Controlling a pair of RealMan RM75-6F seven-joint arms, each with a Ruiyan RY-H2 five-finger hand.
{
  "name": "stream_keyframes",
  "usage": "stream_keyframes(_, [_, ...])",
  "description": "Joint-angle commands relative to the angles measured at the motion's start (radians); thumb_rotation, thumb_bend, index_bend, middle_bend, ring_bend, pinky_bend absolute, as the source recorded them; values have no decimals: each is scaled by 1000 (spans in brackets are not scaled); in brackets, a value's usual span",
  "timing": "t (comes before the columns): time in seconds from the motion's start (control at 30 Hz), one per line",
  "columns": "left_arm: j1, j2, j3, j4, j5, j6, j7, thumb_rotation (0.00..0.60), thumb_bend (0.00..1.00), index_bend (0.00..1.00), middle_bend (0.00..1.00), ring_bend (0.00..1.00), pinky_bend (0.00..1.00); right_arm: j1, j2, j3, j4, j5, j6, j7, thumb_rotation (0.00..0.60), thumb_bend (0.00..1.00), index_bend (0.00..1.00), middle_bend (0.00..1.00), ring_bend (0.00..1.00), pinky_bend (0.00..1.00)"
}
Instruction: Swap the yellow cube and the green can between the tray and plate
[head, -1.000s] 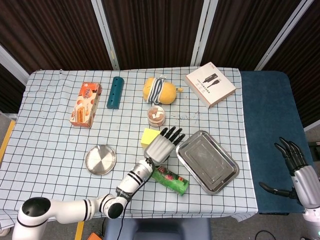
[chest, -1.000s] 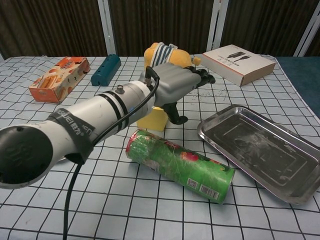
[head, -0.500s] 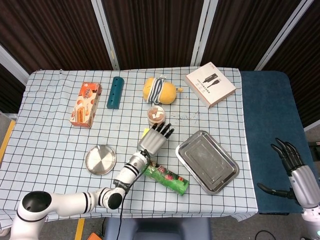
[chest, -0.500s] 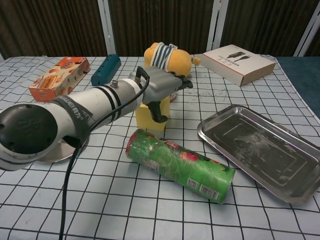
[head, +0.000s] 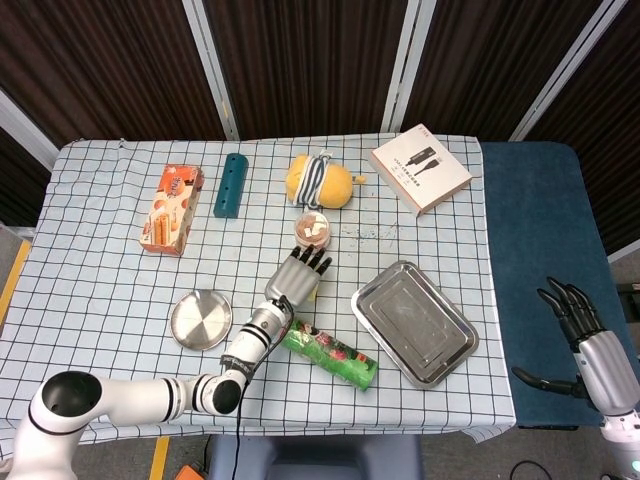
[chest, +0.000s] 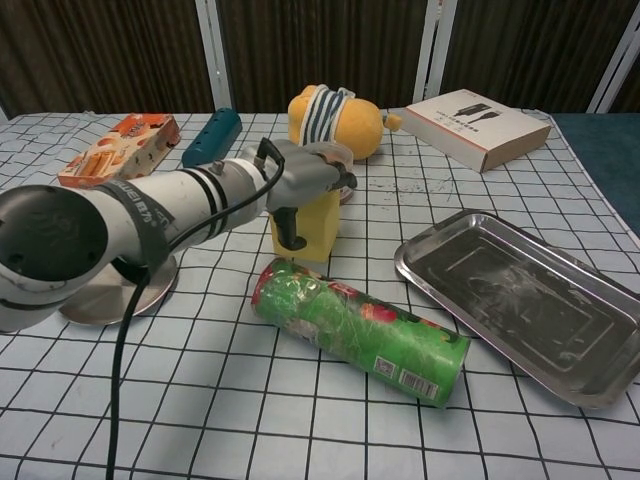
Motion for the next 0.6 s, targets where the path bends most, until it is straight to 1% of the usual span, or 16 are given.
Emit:
stream_keyframes(0.03, [-22,0,24,6,-34,32,43,600,349,0,0,0,185,1,0,-1,0,0,-2,1,600,98,0,0,0,6])
stream_keyframes(0.13, [-31,-3,34,9,-46,51,51,600,349,0,0,0,190,2,1,-2,0,-1,-4,0,600,98,0,0,0,6])
stream_keyframes(0.23, [-37,-7,47,15,-38,68,53,600,355,0,0,2,224,4,1,-4,0,-4,-6,-1,600,98,0,0,0,6])
stream_keyframes(0.33, [-41,-10,59,19,-33,77,51,600,360,0,24,46,282,4,1,-6,0,-5,-5,-1,600,98,0,0,0,6])
stream_keyframes(0.43, [-44,-10,67,21,-39,78,51,600,360,0,68,98,316,4,1,-7,0,-5,-4,-1,600,98,0,0,0,6])
stream_keyframes(0.6, [-47,-17,80,34,-47,78,48,600,365,0,141,188,409,5,1,-9,1,-6,-4,-1,600,99,0,0,0,6])
